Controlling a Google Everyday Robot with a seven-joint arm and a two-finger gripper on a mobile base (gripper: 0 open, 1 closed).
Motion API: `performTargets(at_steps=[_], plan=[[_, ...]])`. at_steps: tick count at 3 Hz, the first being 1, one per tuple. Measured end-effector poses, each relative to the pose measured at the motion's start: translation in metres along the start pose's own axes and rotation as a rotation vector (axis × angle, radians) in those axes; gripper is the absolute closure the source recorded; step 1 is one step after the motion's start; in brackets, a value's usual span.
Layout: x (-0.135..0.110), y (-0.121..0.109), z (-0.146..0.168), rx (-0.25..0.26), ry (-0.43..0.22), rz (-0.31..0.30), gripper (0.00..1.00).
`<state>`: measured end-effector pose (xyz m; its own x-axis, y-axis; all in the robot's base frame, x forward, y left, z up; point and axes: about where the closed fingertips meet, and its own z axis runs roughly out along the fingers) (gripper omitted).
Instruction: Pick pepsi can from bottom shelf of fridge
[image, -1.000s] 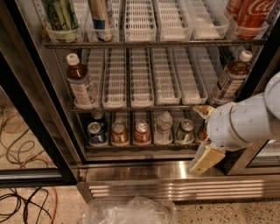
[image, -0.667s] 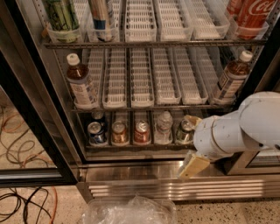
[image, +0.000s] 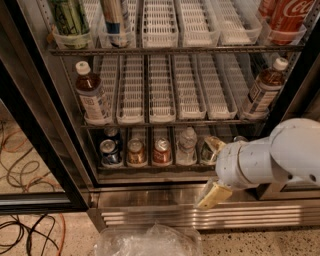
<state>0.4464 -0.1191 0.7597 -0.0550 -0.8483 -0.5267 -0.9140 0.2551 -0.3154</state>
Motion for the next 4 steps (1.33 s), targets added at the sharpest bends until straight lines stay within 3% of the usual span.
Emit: performTargets(at_steps=[1,4], plan=[[-0.01,0.027,0.038,0.011,-0.105,0.059,0.0],[-0.055,0.118,0.166,0.037,-0.298,0.18,0.0]])
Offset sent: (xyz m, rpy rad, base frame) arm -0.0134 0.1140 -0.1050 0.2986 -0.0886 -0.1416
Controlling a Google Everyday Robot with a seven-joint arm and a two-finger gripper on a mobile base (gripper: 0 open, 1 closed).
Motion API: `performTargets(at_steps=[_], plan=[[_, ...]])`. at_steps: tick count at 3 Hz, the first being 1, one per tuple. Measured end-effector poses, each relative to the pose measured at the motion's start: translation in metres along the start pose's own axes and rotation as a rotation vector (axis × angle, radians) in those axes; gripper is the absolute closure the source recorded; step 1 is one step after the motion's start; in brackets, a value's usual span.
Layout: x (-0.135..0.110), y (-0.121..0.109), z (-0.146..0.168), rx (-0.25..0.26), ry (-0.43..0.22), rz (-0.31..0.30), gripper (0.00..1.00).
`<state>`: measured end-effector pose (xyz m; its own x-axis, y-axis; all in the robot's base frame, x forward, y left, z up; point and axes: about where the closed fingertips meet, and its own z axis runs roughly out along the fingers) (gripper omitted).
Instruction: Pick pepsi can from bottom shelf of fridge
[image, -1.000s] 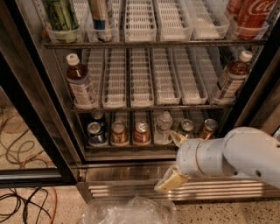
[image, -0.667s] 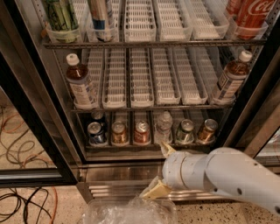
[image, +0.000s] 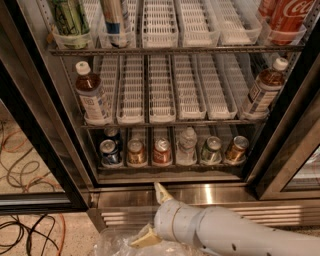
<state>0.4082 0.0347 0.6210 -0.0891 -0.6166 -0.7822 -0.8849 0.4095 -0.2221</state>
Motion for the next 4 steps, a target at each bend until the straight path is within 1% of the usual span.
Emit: performTargets(at_steps=[1,2,3,4], plan=[[0.013,0.023,0.036,0.017,-0.05,0.05,0.0],[0.019,0.006,0.04,0.088,-0.053,0.077,0.0],[0.019,0.006,0.04,0.088,-0.053,0.075,0.0],[0.018,0.005,0.044,0.092,-0.082,0.051,0.0]])
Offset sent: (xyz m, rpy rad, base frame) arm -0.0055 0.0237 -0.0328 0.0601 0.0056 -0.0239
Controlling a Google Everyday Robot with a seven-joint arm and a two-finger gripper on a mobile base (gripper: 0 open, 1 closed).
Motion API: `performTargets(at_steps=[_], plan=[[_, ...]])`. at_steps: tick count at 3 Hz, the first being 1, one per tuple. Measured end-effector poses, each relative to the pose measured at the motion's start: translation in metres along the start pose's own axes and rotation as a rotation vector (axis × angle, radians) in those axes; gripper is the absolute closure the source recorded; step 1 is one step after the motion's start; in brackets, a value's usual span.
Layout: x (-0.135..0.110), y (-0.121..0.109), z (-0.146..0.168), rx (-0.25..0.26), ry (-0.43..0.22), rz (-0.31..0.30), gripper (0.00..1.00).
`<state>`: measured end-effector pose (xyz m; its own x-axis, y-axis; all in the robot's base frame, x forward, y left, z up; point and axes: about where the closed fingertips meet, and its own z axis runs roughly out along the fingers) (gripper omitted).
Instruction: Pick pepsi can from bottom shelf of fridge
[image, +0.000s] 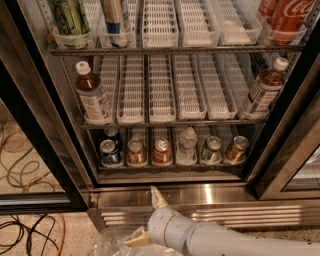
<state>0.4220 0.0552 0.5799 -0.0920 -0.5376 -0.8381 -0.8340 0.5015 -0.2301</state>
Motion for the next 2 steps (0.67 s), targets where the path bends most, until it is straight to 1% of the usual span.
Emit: performTargets(at_steps=[1,2], plan=[[-0.004,-0.01,0.013,0.055,-0.091,-0.081,0.0],[-0.003,-0.016,0.03,0.118,-0.2,-0.173,0.0]])
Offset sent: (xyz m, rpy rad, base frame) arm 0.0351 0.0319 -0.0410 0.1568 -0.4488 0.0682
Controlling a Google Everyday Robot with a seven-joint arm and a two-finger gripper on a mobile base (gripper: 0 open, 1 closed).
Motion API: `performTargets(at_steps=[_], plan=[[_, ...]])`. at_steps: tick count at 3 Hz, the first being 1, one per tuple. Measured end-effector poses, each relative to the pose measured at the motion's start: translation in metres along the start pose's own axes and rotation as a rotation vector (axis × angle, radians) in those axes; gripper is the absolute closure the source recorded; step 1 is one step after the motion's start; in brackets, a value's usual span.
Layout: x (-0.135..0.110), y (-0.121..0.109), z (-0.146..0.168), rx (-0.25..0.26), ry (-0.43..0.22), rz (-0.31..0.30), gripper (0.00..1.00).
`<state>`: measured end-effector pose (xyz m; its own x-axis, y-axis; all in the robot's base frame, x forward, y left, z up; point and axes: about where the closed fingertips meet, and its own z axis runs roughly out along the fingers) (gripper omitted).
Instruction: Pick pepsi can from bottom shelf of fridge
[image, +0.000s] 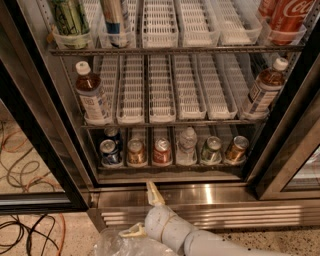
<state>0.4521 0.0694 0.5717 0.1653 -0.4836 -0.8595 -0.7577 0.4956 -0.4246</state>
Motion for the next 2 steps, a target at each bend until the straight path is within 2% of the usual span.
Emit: performTargets(at_steps=[1,2], plan=[[0.007,0.006,0.019,0.032,-0.101,-0.053,0.0],[-0.005,-0.015,0.026,0.091,-0.232,-0.086,0.0]])
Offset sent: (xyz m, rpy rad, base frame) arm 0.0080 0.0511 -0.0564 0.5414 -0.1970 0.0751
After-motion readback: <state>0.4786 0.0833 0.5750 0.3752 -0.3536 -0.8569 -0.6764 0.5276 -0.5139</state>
